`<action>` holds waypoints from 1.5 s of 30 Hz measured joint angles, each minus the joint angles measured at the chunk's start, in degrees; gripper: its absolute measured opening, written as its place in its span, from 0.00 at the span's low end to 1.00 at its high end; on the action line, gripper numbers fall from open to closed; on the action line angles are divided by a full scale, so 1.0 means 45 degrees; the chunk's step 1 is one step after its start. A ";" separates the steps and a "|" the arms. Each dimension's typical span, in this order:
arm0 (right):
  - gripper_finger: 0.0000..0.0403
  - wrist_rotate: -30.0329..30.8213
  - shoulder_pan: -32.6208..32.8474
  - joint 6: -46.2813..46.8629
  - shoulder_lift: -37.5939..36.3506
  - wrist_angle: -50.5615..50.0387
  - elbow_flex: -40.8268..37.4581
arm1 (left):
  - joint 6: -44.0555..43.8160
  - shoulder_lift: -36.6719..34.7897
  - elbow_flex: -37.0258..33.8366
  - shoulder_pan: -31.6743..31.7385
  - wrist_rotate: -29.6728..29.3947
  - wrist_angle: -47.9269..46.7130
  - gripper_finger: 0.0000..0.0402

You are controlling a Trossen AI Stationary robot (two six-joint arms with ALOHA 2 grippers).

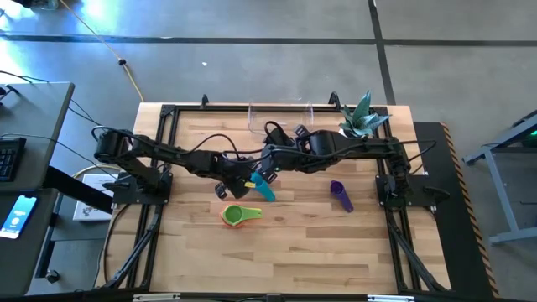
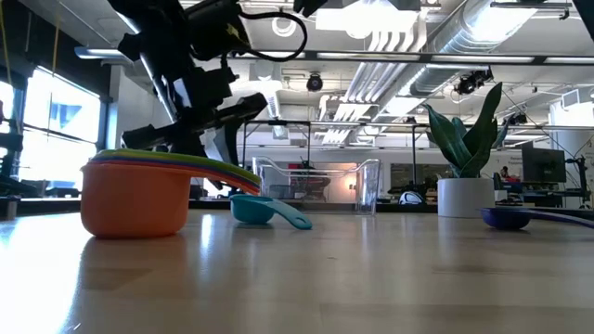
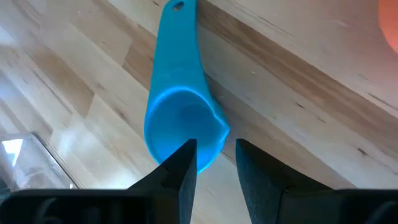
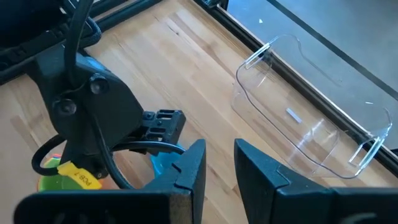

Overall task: Nest measuring cups in basket
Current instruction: Stack the light blue measuring cup on top of the light green measuring cup

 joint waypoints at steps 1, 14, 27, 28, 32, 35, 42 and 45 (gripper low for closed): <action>0.19 0.0005 0.0000 0.0037 0.0000 -0.0013 0.0000 | 0.0095 0.0000 -0.0005 0.0000 0.0007 0.0003 0.26; 0.19 0.0000 0.0000 -0.0011 0.0000 0.0011 0.0000 | 0.0277 0.0023 -0.0015 0.0000 0.0344 -0.0149 0.26; 0.19 -0.0158 0.0000 -0.0027 0.0005 0.0036 0.0000 | -0.0049 0.1229 -0.0010 -0.0029 -0.1339 0.0860 0.26; 0.19 -0.0160 0.0000 -0.0027 0.0005 0.0027 0.0000 | 0.0035 0.1229 -0.0010 -0.0029 -0.1300 0.0860 0.26; 0.19 -0.0168 0.0000 -0.0051 0.0005 0.0002 0.0000 | 0.0062 0.1229 -0.0011 -0.0029 -0.1260 0.0805 0.24; 0.19 -0.0170 0.0000 -0.0056 0.0005 0.0002 0.0000 | 0.0062 0.1229 -0.0015 -0.0029 -0.1210 0.0801 0.20; 0.19 -0.0175 0.0000 -0.0056 0.0005 0.0002 0.0000 | -0.0166 0.1233 -0.0015 -0.0024 -0.0648 0.0927 0.10; 0.19 -0.0178 0.0000 -0.0054 0.0005 0.0006 0.0000 | -0.0176 0.1494 -0.0015 -0.0024 -0.0586 0.1130 0.07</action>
